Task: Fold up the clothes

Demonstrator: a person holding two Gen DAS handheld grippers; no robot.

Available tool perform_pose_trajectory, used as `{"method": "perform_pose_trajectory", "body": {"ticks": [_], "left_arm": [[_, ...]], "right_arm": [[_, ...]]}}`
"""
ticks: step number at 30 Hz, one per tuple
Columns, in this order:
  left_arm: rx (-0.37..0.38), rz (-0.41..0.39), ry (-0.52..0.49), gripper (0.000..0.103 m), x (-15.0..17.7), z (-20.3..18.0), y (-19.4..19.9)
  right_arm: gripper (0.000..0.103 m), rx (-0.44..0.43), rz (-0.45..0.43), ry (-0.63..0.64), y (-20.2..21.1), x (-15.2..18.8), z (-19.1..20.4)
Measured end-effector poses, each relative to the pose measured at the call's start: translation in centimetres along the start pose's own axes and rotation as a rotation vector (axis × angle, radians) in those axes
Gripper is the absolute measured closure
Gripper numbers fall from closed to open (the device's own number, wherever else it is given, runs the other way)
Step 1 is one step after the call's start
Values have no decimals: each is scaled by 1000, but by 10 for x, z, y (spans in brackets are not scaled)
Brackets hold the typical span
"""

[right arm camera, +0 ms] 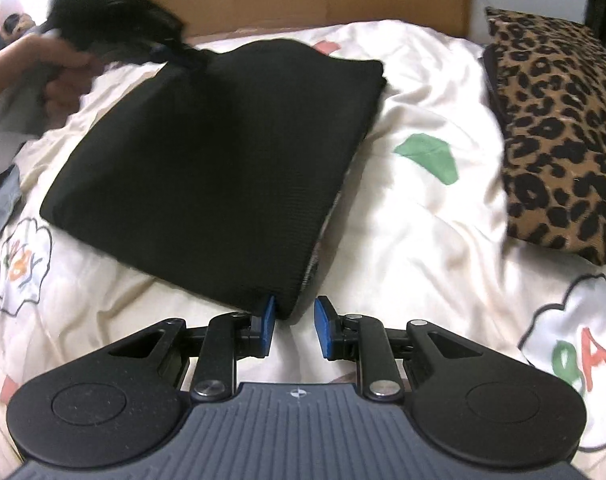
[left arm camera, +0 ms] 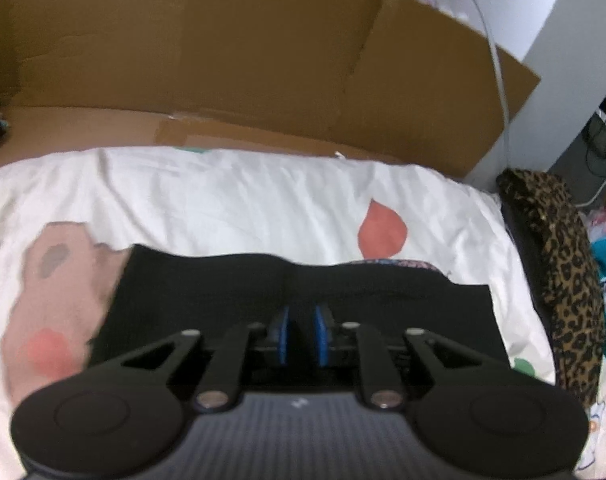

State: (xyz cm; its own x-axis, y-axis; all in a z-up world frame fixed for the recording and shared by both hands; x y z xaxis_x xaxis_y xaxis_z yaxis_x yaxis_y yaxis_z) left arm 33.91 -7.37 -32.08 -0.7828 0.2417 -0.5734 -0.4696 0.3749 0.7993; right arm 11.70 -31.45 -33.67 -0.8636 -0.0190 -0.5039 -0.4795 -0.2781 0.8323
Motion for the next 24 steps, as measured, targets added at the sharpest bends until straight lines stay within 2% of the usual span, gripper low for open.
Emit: {"method": "perform_pose_trajectory", "body": {"ticks": [7,10,17,24], "left_arm": [[-1,-7,1,86,28,24,48],[14,-7,-3,85,47,26,65],[66,23,-48,84,95,13,87],[109,58,-83,84,123,0,83]], "right_arm": [[75,6,-106,-53,20,-13,5],[75,-1,-124,-43,20,-24,11],[75,-24,-111,-40,5,-31,30],[75,-40,-78,-26,-10,-27,48]]}}
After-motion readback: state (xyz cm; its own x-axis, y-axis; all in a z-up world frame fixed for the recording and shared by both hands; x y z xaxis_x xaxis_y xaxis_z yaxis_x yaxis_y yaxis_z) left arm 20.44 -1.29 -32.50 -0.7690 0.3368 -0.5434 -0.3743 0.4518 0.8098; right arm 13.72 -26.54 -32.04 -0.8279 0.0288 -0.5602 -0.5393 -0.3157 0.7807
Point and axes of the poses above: each gripper's, at about its wrist camera, not at the fingertips, and y roughly against the way its jaws point, z to its left, x to its underside, the point moved 2 cm from there along -y, roughly the way its jaws point, and after that the axes turned 7 degrees about -y, right-handed, at the moved point
